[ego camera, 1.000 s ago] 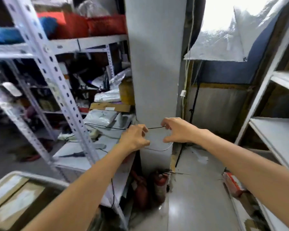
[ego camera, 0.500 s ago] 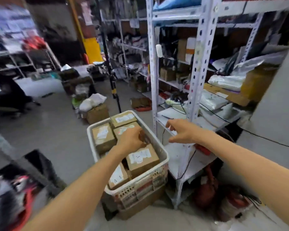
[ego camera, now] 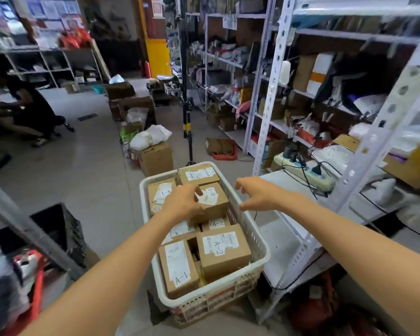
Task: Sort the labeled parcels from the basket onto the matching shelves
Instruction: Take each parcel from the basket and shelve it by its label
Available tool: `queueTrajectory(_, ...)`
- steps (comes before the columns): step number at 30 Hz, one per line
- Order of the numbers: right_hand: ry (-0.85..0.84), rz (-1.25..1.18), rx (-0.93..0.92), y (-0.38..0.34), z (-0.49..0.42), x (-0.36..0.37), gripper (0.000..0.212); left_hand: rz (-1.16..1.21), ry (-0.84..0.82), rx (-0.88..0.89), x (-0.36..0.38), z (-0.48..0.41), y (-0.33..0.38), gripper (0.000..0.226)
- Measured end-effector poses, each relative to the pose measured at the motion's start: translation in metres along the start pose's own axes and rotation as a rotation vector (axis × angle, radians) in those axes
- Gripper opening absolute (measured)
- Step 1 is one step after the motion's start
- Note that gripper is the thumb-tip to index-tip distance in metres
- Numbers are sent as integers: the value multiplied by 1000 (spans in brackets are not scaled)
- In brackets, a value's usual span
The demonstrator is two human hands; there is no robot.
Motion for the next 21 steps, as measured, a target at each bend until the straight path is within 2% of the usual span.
queueTrajectory(7, -59, -13, 12, -1, -66, 34, 55, 59, -61, -21, 20, -41, -49, 46)
queueTrajectory(10, -131, 1, 5, 3, -76, 61, 50, 66, -117, -21, 43, -52, -58, 45)
queueTrajectory(15, -203, -16, 39, 31, -90, 85, 52, 53, -192, -32, 81, -77, -67, 42)
queueTrajectory(18, -317, 36, 37, 53, -111, 111, 56, 44, -257, -98, 110, -99, -80, 46)
queueTrajectory(21, -327, 34, 34, 59, -118, 132, 56, 26, -293, -120, 127, -100, -91, 51)
Point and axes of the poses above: each hand's wrist, its own z-axis away from the middle knuckle, its own x-axis out of the palm, y = z × x, the point moved 6 cm from there along -z, towards the middle knuckle, and after that the axes turned 5 degrees about z, right-handed, at the moved point
